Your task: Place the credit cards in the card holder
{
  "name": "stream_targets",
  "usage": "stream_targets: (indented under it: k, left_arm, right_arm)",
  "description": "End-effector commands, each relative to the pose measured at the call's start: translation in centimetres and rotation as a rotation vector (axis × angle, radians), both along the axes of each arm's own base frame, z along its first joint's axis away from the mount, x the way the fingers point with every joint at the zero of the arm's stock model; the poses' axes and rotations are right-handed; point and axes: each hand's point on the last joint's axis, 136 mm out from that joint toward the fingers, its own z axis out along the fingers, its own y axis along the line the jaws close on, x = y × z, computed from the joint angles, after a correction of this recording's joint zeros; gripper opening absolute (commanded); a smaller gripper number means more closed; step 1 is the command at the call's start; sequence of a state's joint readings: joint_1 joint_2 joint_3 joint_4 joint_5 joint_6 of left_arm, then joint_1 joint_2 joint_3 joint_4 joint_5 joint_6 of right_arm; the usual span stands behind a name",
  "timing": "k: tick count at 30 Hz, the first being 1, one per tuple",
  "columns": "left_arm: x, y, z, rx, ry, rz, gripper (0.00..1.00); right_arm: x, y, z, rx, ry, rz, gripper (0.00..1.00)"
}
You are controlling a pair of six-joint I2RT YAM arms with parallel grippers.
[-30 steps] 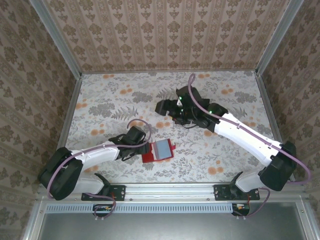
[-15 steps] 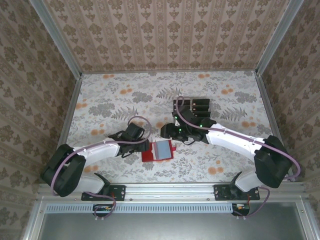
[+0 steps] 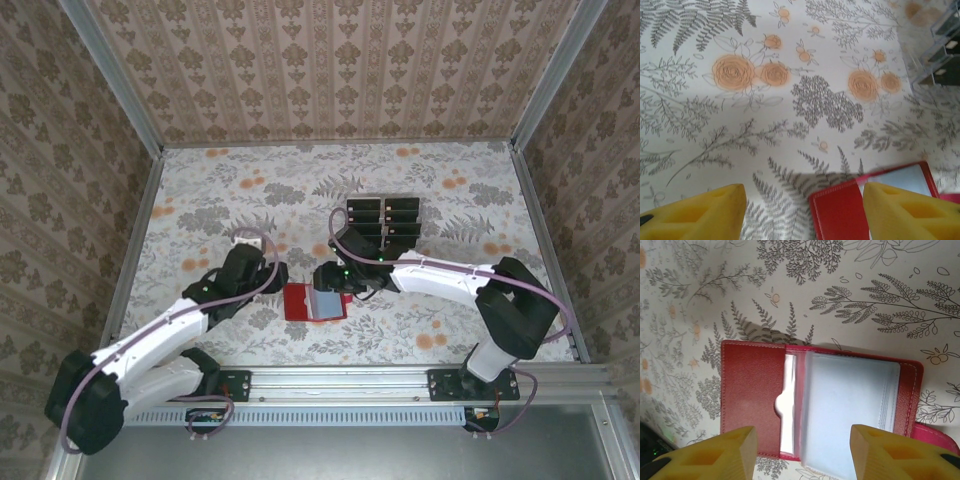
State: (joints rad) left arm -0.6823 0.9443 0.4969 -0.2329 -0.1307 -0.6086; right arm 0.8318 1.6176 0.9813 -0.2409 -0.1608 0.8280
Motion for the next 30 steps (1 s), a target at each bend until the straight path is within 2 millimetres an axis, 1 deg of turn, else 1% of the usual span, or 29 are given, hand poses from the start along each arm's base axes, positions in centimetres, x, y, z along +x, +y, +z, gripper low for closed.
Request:
stream_targets:
  k: [1, 4, 7, 13, 16, 19, 22, 30]
  left_arm:
    - [-2.4, 1.4, -1.9, 0.031, 0.07, 0.032, 0.63]
    - [-3.6, 1.3, -2.7, 0.012, 0.081, 0.031, 0.61]
    - [-4.3, 0.7, -3.6, 0.007, 0.091, 0.022, 0.61]
    - [-4.7, -0.8, -4.9, 0.046, 0.109, -0.015, 0.62]
    - [-4.8, -1.0, -5.7, 0.077, 0.118, -0.02, 0.61]
    - [-4.9, -0.8, -6.6, 0.112, 0.124, -0.013, 0.53]
    - [-4.8, -0.4, -7.5, 0.135, 0.121, -0.002, 0.49]
    - [-4.1, 0.0, -9.1, 0.19, 0.123, 0.008, 0.48]
  right_arm:
    - [0.1, -0.2, -1.6, -0.042, -0.012, 0.006, 0.53]
    - [0.2, -0.3, -2.5, -0.062, -0.007, 0.009, 0.53]
    - [0.2, -0.3, -3.3, -0.076, 0.004, 0.01, 0.53]
    - [0.2, -0.4, -4.1, -0.094, 0.008, 0.015, 0.53]
    - [0.3, -0.4, -4.4, -0.102, 0.012, 0.018, 0.53]
    - [0.4, -0.2, -4.6, -0.106, 0.009, 0.022, 0.53]
    - [0.5, 0.0, -4.9, -0.111, 0.017, 0.03, 0.53]
    - [0.2, 0.7, -5.5, -0.085, 0.044, 0.04, 0.52]
